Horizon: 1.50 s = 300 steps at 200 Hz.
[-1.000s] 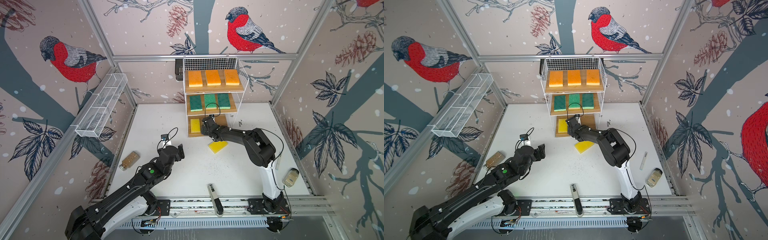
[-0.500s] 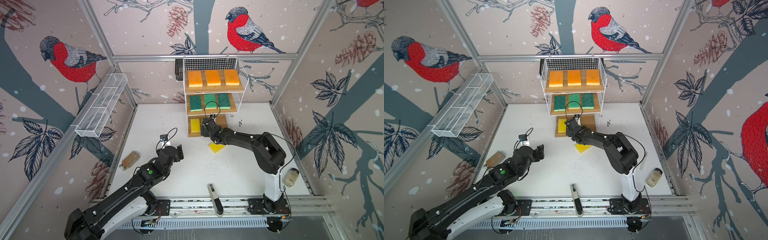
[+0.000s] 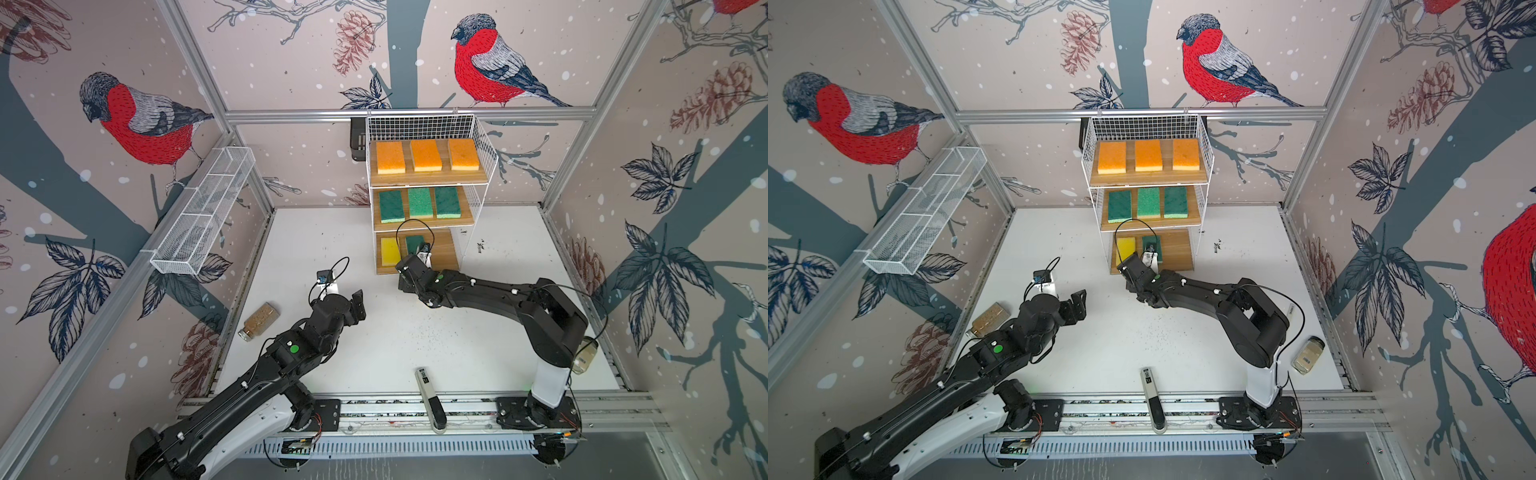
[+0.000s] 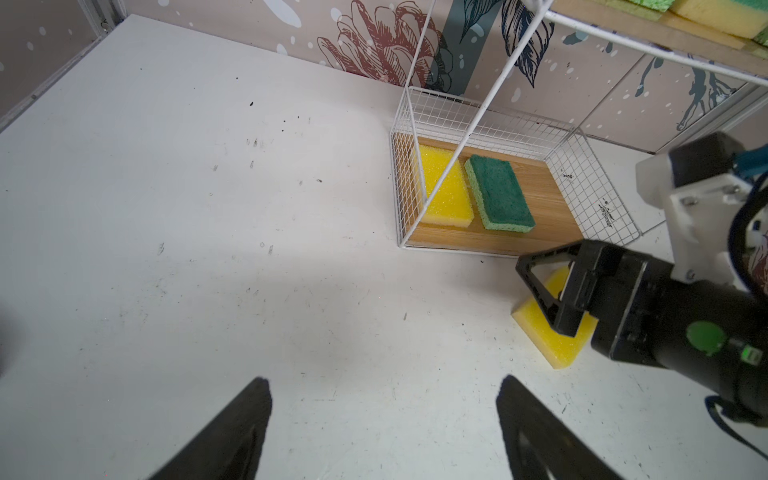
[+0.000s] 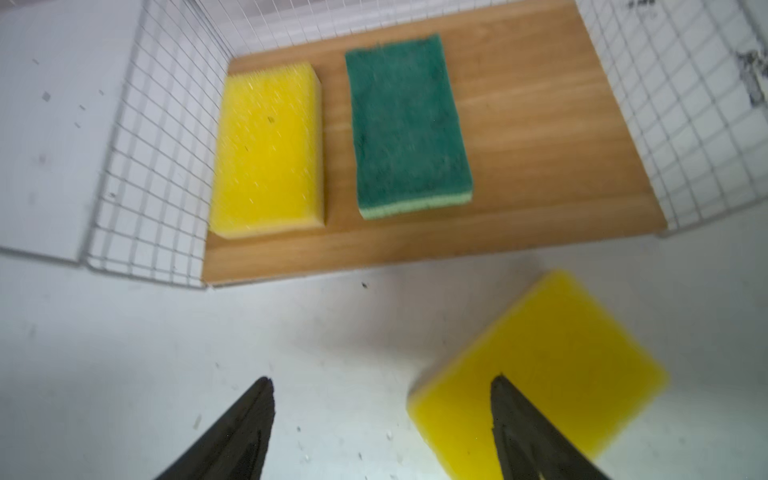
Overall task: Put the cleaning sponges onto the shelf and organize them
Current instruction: 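Move the right gripper back over the small yellow sponge on the table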
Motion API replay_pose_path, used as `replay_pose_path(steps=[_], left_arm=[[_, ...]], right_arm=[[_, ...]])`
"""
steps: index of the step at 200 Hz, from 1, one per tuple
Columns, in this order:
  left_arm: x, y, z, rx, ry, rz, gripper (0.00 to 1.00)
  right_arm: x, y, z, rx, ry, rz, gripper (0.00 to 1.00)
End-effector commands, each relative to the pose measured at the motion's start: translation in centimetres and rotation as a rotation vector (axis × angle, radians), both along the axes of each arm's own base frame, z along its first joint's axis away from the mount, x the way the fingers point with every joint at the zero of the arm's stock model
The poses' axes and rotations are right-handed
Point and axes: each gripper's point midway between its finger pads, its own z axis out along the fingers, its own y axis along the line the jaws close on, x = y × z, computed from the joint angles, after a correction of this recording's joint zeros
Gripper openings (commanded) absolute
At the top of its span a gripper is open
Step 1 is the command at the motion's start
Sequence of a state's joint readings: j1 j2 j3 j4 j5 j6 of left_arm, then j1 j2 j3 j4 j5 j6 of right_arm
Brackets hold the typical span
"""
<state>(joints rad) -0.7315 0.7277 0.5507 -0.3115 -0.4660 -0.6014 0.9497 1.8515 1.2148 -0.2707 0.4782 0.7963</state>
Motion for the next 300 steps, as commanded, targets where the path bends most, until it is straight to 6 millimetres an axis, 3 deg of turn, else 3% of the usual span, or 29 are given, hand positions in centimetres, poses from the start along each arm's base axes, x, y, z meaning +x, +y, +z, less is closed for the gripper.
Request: replay_pose_path(steps=[1,45,121,230,300], left_arm=[[-0.5,-0.1,-0.6,0.001,0.022,-0.025,0.86],[-1.0,0.1,-1.0,-0.013,0.025,-0.029,0.85],[-1.0,0.0,-1.1,-0.019,0.021,-0.031,0.85],[-0.8,0.1,-1.0,-0.019,0.010,-0.026,0.83],[-1.2,0.4,-0.1,-0.045,-0.002,-0.017,0.82]], right_arm=[[-1.6,-1.1,-0.6,0.013,0.027,-0.079,0.82],[-2.2,-1.4,-1.5,0.043,0.040,-0.109,0.76],[-1.3,-1.6,-2.7,0.032,0.065,-0.199,0.75],[-1.1,-2.3,-3.8,-0.005,0.080,-0.229,0.65],[-3.2,-5.7,-4.1,-0.059,0.103,-0.240,0.64]])
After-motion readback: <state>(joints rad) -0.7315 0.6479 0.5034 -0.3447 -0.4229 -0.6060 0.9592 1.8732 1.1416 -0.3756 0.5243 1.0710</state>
